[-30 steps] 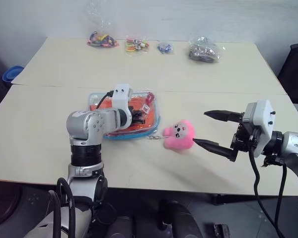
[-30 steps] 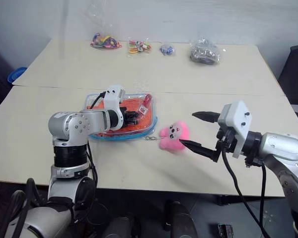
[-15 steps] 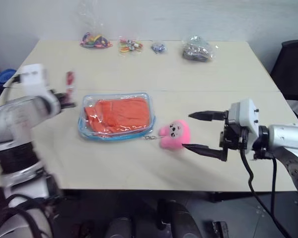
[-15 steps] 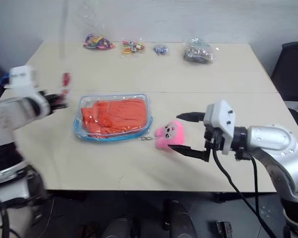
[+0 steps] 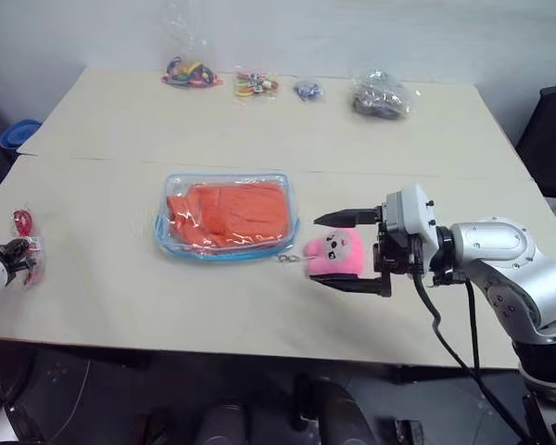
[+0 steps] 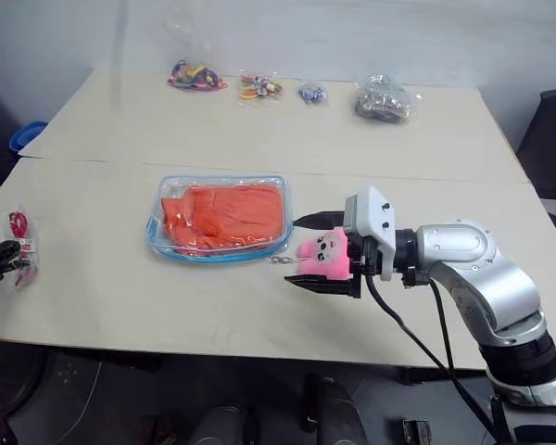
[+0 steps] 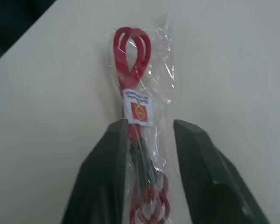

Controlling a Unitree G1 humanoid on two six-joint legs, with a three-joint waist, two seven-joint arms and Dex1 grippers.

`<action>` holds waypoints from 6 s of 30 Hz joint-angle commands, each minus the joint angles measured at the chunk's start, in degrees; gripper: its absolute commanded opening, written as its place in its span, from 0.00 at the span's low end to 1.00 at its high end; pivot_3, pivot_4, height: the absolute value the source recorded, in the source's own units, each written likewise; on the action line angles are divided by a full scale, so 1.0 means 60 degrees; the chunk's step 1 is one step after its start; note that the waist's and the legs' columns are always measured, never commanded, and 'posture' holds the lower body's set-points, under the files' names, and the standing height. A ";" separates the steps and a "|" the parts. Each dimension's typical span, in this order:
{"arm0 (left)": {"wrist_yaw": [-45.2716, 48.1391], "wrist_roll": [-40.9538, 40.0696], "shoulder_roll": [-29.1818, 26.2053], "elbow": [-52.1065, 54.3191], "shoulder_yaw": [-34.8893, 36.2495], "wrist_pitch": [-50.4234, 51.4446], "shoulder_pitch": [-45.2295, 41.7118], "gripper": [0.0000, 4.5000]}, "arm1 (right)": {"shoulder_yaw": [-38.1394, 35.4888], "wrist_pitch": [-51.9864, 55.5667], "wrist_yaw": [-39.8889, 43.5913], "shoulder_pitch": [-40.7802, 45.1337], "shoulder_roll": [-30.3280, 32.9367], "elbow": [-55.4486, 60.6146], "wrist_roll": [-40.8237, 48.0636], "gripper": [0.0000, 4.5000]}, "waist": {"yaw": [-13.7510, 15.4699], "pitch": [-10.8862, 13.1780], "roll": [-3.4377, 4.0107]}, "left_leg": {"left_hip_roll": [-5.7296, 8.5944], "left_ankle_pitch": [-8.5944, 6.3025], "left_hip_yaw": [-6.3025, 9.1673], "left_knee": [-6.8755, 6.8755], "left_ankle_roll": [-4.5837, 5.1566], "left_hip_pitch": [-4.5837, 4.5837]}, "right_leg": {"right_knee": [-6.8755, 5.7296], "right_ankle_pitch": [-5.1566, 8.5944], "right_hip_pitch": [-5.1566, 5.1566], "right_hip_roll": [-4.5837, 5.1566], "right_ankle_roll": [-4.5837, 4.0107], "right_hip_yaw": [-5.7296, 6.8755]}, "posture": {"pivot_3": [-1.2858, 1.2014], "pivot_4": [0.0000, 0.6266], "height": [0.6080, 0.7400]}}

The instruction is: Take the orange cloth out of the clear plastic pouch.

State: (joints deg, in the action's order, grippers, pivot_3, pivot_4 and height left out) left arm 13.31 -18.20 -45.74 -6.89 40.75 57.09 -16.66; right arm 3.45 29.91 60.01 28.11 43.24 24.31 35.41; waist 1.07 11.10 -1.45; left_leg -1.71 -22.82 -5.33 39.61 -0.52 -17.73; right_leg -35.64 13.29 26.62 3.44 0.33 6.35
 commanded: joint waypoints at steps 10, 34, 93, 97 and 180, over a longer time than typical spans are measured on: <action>0.2143 -0.1999 -0.1100 0.2372 0.1657 0.0164 -0.0076 1.00 | -0.0309 -0.0119 0.0089 -0.0122 0.0002 0.0019 -0.0178 1.00 | -0.0129 -0.0004 -0.0013 | -0.0002 -0.0003 -0.0001 0.0000 -0.0005 0.0012 | 0.0014 0.0002 -0.0001 -0.0001 -0.0004 -0.0005 | 0.52 0.24 1.00; 0.6546 0.4037 -0.2608 0.0034 -0.7193 -1.1238 -0.0660 1.00 | -0.0912 0.0143 -0.0549 -0.1251 0.0256 0.0844 -0.0025 1.00 | -0.0207 0.0016 0.0027 | -0.0016 -0.0024 -0.0060 -0.0079 0.0031 0.0030 | 0.0034 0.0010 0.0008 -0.0039 -0.0009 -0.0027 | 0.52 0.24 1.00; 0.3820 0.6122 -0.2640 -0.4110 -0.8233 -2.1588 -0.2077 0.05 | -0.2004 0.0552 -0.0434 -0.2886 0.1299 0.1558 0.0554 1.00 | -0.0180 0.0013 0.0023 | -0.0004 -0.0016 -0.0060 -0.0070 0.0042 0.0056 | 0.0031 0.0007 -0.0005 -0.0019 -0.0001 -0.0026 | 0.52 0.24 1.00; 0.3115 0.7144 -0.2818 -0.5134 -0.8024 -2.2501 -0.2437 0.05 | -0.1934 0.0493 -0.0340 -0.2804 0.1335 0.1451 0.0471 1.00 | -0.0182 0.0013 0.0022 | -0.0004 -0.0017 -0.0064 -0.0070 0.0044 0.0056 | 0.0033 0.0007 -0.0005 -0.0020 -0.0001 -0.0027 | 0.52 0.24 1.00; 0.7093 -0.4303 -0.2981 0.5829 -0.4839 -0.2387 0.1378 0.90 | 0.4309 -0.7084 0.2298 0.2411 -0.3269 -0.5765 -0.5474 0.30 | -0.0247 0.0016 0.0015 | -0.0061 0.0020 -0.0050 -0.0057 -0.0088 0.0075 | -0.0016 0.0048 0.0007 -0.0131 -0.0072 -0.0086 | 0.52 0.24 1.00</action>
State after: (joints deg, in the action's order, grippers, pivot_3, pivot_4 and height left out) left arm 56.23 -44.89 -63.86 26.67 10.91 43.35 -8.53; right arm 29.49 -10.82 73.75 42.22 23.94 -10.47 3.09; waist -0.42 11.20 -1.36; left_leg -2.08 -22.70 -5.62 39.27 -1.05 -17.26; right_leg -35.69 13.59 26.66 2.65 -0.12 5.83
